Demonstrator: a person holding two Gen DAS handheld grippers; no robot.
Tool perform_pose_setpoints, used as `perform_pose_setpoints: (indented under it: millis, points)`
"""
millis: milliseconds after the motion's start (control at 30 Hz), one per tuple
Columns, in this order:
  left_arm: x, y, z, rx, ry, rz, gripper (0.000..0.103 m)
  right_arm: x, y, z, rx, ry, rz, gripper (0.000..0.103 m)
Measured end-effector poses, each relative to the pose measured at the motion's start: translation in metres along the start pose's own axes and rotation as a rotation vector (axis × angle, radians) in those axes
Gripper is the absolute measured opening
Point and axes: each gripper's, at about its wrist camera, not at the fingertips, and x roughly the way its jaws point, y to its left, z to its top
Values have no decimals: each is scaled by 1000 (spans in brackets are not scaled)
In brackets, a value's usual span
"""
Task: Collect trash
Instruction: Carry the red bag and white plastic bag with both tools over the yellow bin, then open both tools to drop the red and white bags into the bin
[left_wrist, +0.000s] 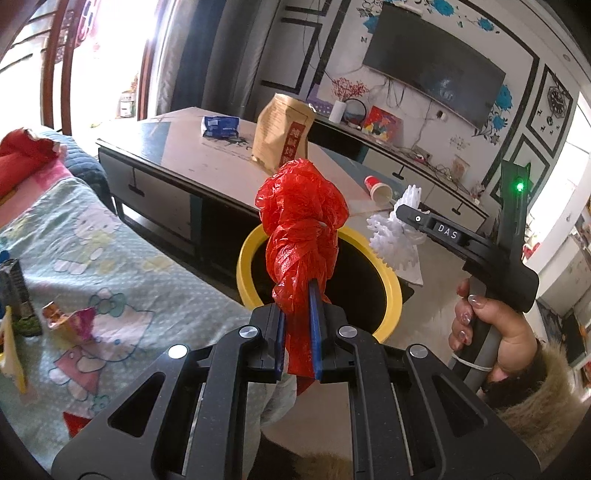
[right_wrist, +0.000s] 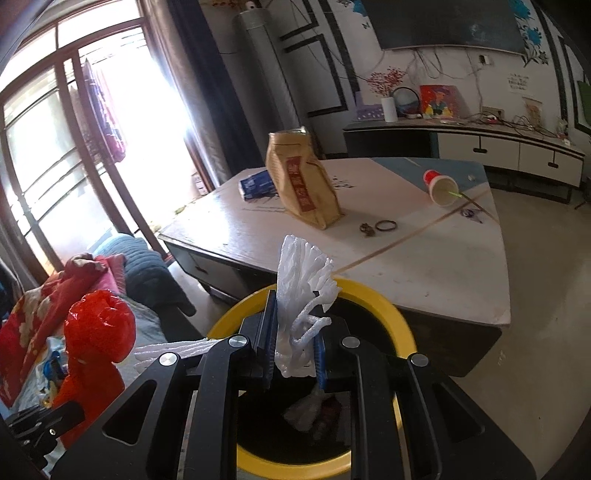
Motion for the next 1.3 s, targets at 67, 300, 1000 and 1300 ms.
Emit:
perform_pose_setpoints:
  millis: [67,300,1000,1300]
  points:
    - [6,-1,0,4,10,-1,6,4,-5,-2,4,8,-13,16]
    - [32,-11,1,26,50,0,6,21,-23,-12,10,55,-32,16]
    - [92,-8,0,-3,147,6,27,54,-44,-34,34,162,-43,30]
    - [74,1,7,-55,81,7,70,46,-32,-33,4,144,-28,51]
